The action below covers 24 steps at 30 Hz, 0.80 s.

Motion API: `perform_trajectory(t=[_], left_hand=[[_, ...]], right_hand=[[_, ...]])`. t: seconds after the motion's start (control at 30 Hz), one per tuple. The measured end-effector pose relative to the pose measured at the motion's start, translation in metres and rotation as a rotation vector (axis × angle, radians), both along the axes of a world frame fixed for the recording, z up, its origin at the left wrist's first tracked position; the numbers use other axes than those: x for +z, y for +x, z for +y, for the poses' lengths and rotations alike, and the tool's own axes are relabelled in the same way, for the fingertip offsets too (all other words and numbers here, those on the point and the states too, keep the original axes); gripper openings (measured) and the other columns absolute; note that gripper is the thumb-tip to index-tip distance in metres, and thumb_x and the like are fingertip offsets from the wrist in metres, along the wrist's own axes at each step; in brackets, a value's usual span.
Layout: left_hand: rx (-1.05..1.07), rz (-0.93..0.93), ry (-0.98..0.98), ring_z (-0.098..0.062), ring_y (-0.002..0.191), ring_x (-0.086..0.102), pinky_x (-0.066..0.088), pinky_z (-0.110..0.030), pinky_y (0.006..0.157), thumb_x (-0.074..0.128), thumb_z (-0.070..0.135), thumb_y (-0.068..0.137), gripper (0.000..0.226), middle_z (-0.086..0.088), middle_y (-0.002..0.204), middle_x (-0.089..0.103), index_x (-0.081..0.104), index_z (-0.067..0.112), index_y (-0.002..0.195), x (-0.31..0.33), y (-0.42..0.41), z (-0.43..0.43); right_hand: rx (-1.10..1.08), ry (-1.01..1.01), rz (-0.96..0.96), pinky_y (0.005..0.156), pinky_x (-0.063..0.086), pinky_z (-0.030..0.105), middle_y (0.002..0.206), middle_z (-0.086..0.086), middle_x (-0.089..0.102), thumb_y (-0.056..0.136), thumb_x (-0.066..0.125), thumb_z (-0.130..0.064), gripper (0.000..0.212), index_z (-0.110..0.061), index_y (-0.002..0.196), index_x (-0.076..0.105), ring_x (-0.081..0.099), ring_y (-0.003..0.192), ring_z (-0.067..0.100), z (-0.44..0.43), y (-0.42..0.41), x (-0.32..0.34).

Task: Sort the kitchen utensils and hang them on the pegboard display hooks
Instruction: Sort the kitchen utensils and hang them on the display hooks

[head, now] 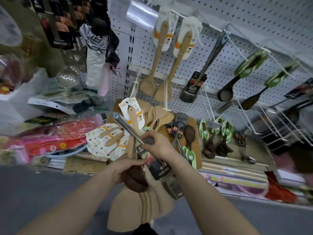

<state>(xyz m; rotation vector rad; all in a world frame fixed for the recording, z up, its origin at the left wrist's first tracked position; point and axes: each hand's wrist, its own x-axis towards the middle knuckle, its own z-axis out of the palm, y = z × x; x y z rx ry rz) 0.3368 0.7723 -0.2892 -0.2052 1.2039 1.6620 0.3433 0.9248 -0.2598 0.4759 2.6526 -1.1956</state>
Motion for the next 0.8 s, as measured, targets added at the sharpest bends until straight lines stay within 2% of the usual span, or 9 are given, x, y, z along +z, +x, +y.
perform_trajectory(t=[0.1, 0.2, 0.3, 0.4, 0.5, 0.6, 0.67, 0.73, 0.8], left_hand=[[-0.028, -0.026, -0.063, -0.021, 0.058, 0.069, 0.055, -0.024, 0.053, 0.065, -0.004, 0.082, 0.006, -0.015, 0.071, 0.072, 0.07, -0.002, 0.081, -0.002, -0.005, -0.001], [0.024, -0.03, -0.147, -0.024, 0.059, 0.067, 0.057, -0.027, 0.058, 0.067, -0.005, 0.079, 0.009, -0.017, 0.073, 0.07, 0.069, -0.005, 0.088, -0.009, -0.009, 0.001], [0.162, -0.03, -0.226, -0.025, 0.058, 0.067, 0.057, -0.029, 0.055, 0.069, -0.005, 0.078, 0.009, -0.017, 0.07, 0.069, 0.068, -0.004, 0.087, -0.015, -0.015, 0.005], [0.288, -0.086, -0.212, -0.026, 0.061, 0.07, 0.056, -0.029, 0.051, 0.066, -0.003, 0.081, 0.013, -0.018, 0.076, 0.072, 0.067, -0.003, 0.094, -0.023, -0.018, 0.015], [0.406, -0.122, -0.204, -0.025, 0.059, 0.069, 0.056, -0.03, 0.048, 0.062, -0.003, 0.085, 0.01, -0.016, 0.072, 0.071, 0.064, -0.003, 0.095, -0.027, -0.015, 0.031], [0.462, -0.145, -0.207, -0.025, 0.053, 0.068, 0.058, -0.036, 0.049, 0.06, -0.001, 0.087, 0.005, -0.016, 0.066, 0.07, 0.064, -0.003, 0.085, -0.03, -0.006, 0.051], [0.504, -0.134, -0.228, -0.023, 0.05, 0.067, 0.056, -0.033, 0.048, 0.059, -0.002, 0.087, 0.006, -0.015, 0.063, 0.069, 0.063, -0.002, 0.082, -0.035, 0.002, 0.062], [0.571, -0.131, -0.231, -0.024, 0.049, 0.065, 0.054, -0.028, 0.043, 0.06, -0.003, 0.085, 0.002, -0.016, 0.063, 0.066, 0.062, -0.004, 0.086, -0.038, 0.012, 0.07], [0.655, -0.111, -0.251, -0.024, 0.05, 0.062, 0.051, -0.025, 0.041, 0.063, -0.005, 0.082, 0.013, -0.019, 0.07, 0.062, 0.059, -0.006, 0.095, -0.046, 0.02, 0.076]], right_hand=[[0.066, -0.042, -0.054, 0.091, 0.047, 0.028, 0.109, -0.008, 0.06, 0.083, 0.074, -0.018, 0.025, -0.028, 0.104, 0.066, 0.056, 0.105, 0.012, 0.014, -0.004, 0.002], [0.136, -0.041, -0.127, 0.088, 0.05, 0.032, 0.101, -0.005, 0.062, 0.083, 0.071, -0.015, 0.024, -0.033, 0.099, 0.065, 0.06, 0.095, 0.014, 0.031, -0.009, 0.003], [0.257, 0.072, -0.151, 0.08, 0.053, 0.03, 0.093, -0.007, 0.065, 0.084, 0.067, -0.014, 0.022, -0.031, 0.099, 0.066, 0.063, 0.09, 0.016, 0.051, -0.014, 0.002], [0.46, 0.352, -0.181, 0.077, 0.05, 0.035, 0.094, -0.001, 0.061, 0.086, 0.061, -0.014, 0.014, -0.024, 0.096, 0.06, 0.059, 0.092, 0.021, 0.076, -0.019, -0.002], [0.675, 0.624, -0.219, 0.067, 0.042, 0.036, 0.088, 0.006, 0.057, 0.094, 0.051, -0.015, 0.007, -0.019, 0.088, 0.054, 0.057, 0.09, 0.031, 0.107, -0.022, -0.012], [0.845, 0.855, -0.24, 0.072, 0.044, 0.038, 0.111, 0.014, 0.065, 0.098, 0.044, -0.008, 0.022, -0.01, 0.11, 0.063, 0.061, 0.104, 0.033, 0.134, -0.027, -0.031], [0.939, 0.965, -0.263, 0.082, 0.049, 0.04, 0.121, 0.013, 0.064, 0.099, 0.042, -0.006, 0.028, -0.011, 0.118, 0.062, 0.06, 0.113, 0.033, 0.148, -0.031, -0.045], [0.991, 1.019, -0.288, 0.089, 0.049, 0.042, 0.129, 0.012, 0.061, 0.1, 0.04, -0.005, 0.031, -0.011, 0.122, 0.062, 0.057, 0.119, 0.033, 0.159, -0.037, -0.057], [1.016, 1.071, -0.295, 0.094, 0.049, 0.042, 0.132, 0.012, 0.059, 0.101, 0.04, -0.004, 0.032, -0.01, 0.123, 0.062, 0.054, 0.124, 0.031, 0.168, -0.047, -0.067]])
